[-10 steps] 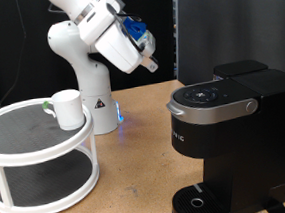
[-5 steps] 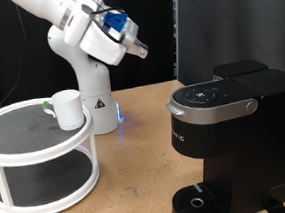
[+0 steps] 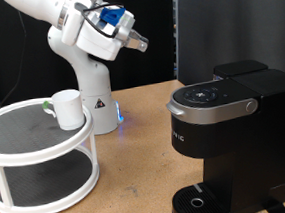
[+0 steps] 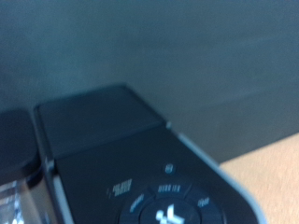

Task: Make a cup of coffee with the keurig machine

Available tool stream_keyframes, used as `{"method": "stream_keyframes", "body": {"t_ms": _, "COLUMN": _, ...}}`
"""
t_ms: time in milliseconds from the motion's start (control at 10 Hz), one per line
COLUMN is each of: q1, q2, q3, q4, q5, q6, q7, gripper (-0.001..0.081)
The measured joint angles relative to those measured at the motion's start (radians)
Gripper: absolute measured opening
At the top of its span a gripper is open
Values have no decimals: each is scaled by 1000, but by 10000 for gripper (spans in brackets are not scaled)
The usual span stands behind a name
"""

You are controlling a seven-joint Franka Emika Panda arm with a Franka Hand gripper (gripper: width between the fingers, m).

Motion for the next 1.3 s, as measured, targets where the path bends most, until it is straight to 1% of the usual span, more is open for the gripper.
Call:
{"method": "stream_keyframes", "body": {"t_ms": 100, "q1": -2, "q2": -11, "q3": -22, "q4": -9, "q5": 15, "q6": -50, "q7": -25, "gripper": 5}}
{"method": "stream_keyframes", "body": {"t_ms": 200, "q1": -7, "q2": -25, "q3": -62, "q4": -13, "q5": -2, "q6": -140, "q7": -56, "gripper": 5}}
{"method": "stream_keyframes", "body": {"t_ms": 400, "q1": -27, "q2": -49, "q3": -130, "q4": -10, "q5": -117, "q6": -299, "q7": -101, "gripper": 5}}
{"method": "stream_keyframes", "body": {"t_ms": 700, "q1": -66, "q2": -84, "q3": -207, "q4": -6, "q5": -263, "q6": -447, "q7": -151, "gripper": 5}}
{"method": "stream_keyframes", "body": {"t_ms": 800, "q1": -81, "q2": -96, "q3": -230, "q4": -6, "q5": -300, "q6": -478, "q7": -157, "gripper": 5}}
{"method": "stream_keyframes", "body": {"t_ms": 900, "q1": -103, "q2": -115, "q3": -242, "q4": -9, "q5": -320, "q6": -483, "q7": -152, "gripper": 5}}
{"method": "stream_keyframes", "body": {"t_ms": 1000, "q1": -122, "q2": -151, "q3": -242, "q4": -25, "q5": -326, "q6": -483, "q7": -143, "gripper": 5}}
{"method": "stream_keyframes", "body": {"t_ms": 1100, "q1": -121, "q2": -148, "q3": -242, "q4": -26, "q5": -326, "q6": -484, "q7": -143, "gripper": 5}}
{"method": "stream_keyframes", "body": {"t_ms": 1200, "q1": -124, "q2": -147, "q3": -236, "q4": -34, "q5": -307, "q6": -438, "q7": -124, "gripper": 5}}
{"method": "stream_keyframes", "body": {"t_ms": 1300, "q1": -127, "q2": -151, "q3": -230, "q4": -52, "q5": -265, "q6": -375, "q7": -111, "gripper": 5}}
